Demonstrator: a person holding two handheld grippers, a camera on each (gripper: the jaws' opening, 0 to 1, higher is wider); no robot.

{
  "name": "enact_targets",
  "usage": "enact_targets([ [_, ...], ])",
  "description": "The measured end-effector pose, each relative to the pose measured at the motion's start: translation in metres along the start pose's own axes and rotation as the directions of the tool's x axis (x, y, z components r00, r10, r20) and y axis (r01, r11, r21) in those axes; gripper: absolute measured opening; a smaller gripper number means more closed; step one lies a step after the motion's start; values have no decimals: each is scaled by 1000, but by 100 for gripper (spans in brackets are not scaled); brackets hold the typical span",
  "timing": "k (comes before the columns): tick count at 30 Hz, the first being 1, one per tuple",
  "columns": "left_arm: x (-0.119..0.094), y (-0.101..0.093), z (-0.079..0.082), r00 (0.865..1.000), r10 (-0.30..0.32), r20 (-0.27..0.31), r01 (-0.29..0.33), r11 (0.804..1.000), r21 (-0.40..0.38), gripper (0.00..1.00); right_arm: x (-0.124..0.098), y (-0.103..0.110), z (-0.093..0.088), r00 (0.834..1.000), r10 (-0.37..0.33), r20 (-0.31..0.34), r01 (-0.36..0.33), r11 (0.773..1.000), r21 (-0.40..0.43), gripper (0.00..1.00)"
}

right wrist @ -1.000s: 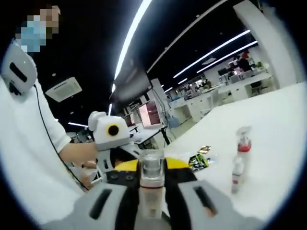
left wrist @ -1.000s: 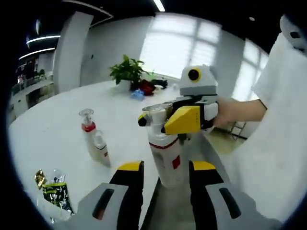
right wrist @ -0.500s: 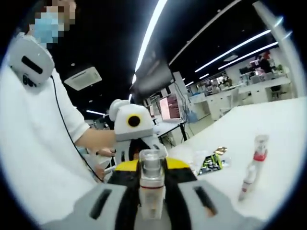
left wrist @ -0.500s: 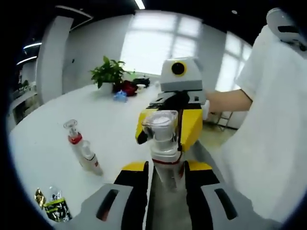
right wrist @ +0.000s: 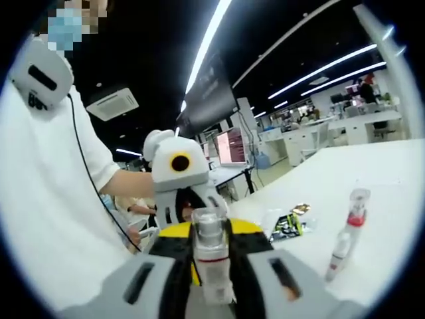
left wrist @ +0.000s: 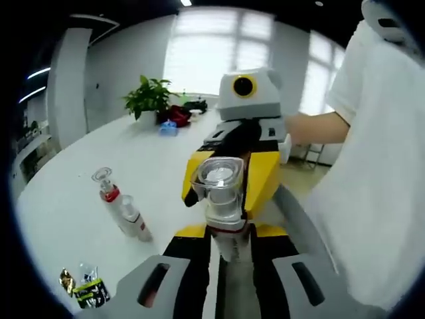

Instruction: Arrange the skincare products in the storage area until every visible bottle or jar stands upright without overlapping.

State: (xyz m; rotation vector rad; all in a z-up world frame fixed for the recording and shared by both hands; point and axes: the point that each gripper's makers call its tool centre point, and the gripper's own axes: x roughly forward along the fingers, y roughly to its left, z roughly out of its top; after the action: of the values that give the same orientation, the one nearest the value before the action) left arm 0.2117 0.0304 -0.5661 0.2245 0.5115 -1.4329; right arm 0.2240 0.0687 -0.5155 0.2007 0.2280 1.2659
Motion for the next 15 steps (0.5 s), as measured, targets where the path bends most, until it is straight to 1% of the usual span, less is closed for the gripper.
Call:
enact_targets([
  [2,0,12,-1,999,53,3,-53,999,-7,18,0,-6,-2,1000,-29,-2,29,1000,-5,21],
  [3,1,16,-2,998,69,1,-69,998,5,18,0,-13,-2,998,-57,1,57,998,-6,21],
  [4,2,19,-2,996,85,-2,-85,996,11,18,1,-15,-3,998,-65,-1,65,998,-5,21],
  [5,3,24,-5,994,110,-11,-109,994,26,18,1,-20,-5,996,-83,-11,83,997,-7,21],
  [7,6,31,-10,990,140,-24,-140,990,27,18,2,-26,-9,993,-112,-28,112,994,-8,22],
  [11,12,36,-18,989,145,-29,-145,989,24,18,3,-33,-20,986,-149,-69,147,989,-26,22],
  [15,20,43,-28,986,161,-41,-158,986,55,18,3,-43,-34,977,-181,-109,178,983,-35,22],
])
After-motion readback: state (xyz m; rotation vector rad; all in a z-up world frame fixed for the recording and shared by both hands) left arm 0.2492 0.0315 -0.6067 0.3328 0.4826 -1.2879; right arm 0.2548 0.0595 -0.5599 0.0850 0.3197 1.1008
